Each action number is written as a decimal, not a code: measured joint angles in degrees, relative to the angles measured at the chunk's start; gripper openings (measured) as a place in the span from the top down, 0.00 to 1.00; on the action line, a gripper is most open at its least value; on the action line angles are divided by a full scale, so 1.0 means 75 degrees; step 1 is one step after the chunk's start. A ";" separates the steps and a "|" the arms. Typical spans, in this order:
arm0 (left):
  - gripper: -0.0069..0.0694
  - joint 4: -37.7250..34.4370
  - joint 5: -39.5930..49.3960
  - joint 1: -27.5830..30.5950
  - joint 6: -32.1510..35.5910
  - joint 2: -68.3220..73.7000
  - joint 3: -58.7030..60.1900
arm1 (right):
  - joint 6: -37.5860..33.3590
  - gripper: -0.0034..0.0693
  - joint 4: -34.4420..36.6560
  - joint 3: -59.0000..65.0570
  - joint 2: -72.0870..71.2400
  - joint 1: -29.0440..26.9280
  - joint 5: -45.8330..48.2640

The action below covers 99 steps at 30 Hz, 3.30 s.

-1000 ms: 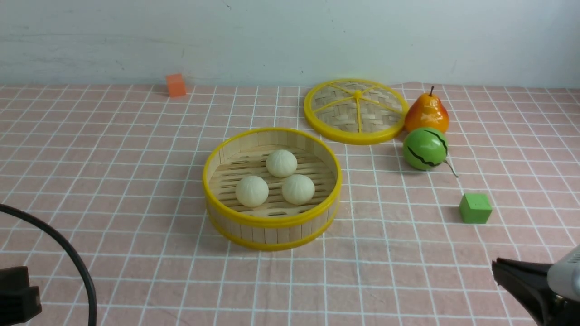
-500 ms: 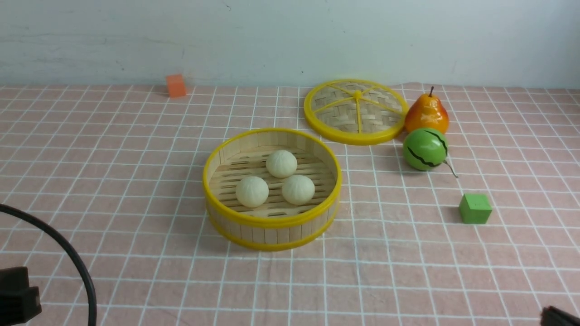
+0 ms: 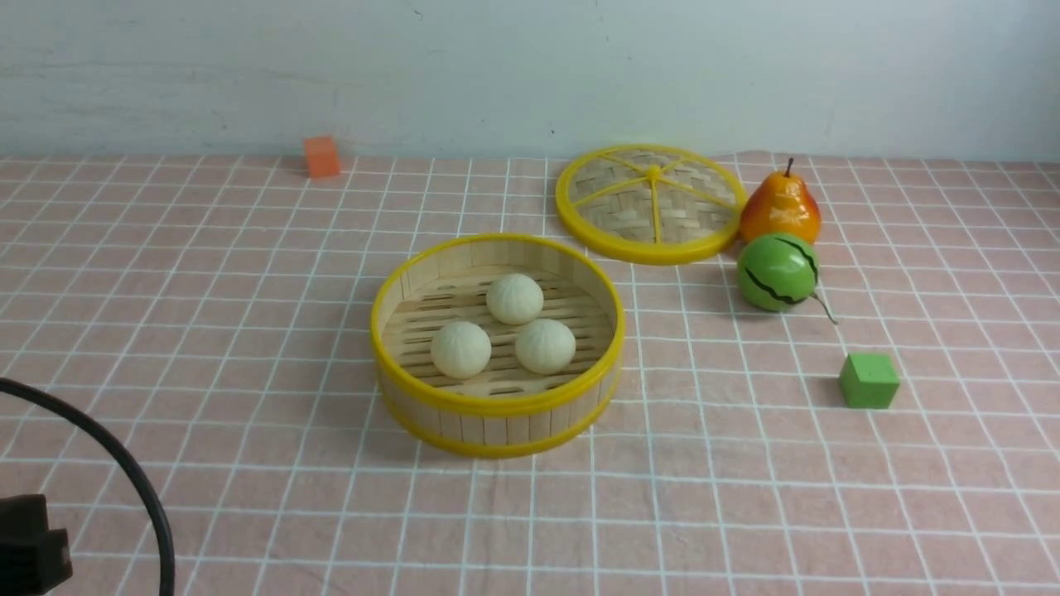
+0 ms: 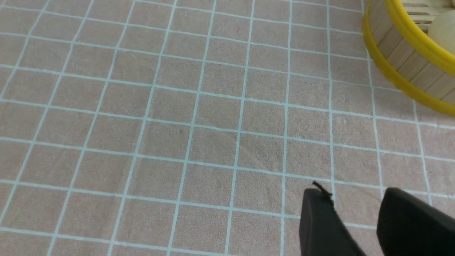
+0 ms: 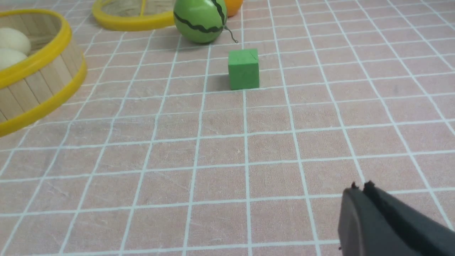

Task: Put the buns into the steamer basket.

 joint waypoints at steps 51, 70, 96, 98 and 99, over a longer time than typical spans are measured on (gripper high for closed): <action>0.78 -0.1810 -0.2252 0.1820 0.2463 -0.4802 0.4075 | 0.0000 0.90 0.0001 -0.0017 -0.0009 0.0000 0.0069; 0.93 -0.2172 -0.2271 0.1820 0.3462 -0.4802 0.4075 | 0.0000 0.86 0.0000 -0.0017 -0.0009 0.0000 0.0069; 0.93 -0.2172 -0.2280 0.1820 0.3486 -0.4802 0.4075 | 0.0000 0.81 -0.0007 -0.0017 -0.0009 0.0000 0.0069; 0.93 -0.2172 -0.2280 0.1820 0.3486 -0.4802 0.4075 | 0.0000 0.80 -0.0007 -0.0017 -0.0009 0.0000 0.0069; 0.93 -0.2172 -0.2280 0.1820 0.3486 -0.4802 0.4075 | 0.0000 0.80 -0.0007 -0.0017 -0.0009 0.0000 0.0069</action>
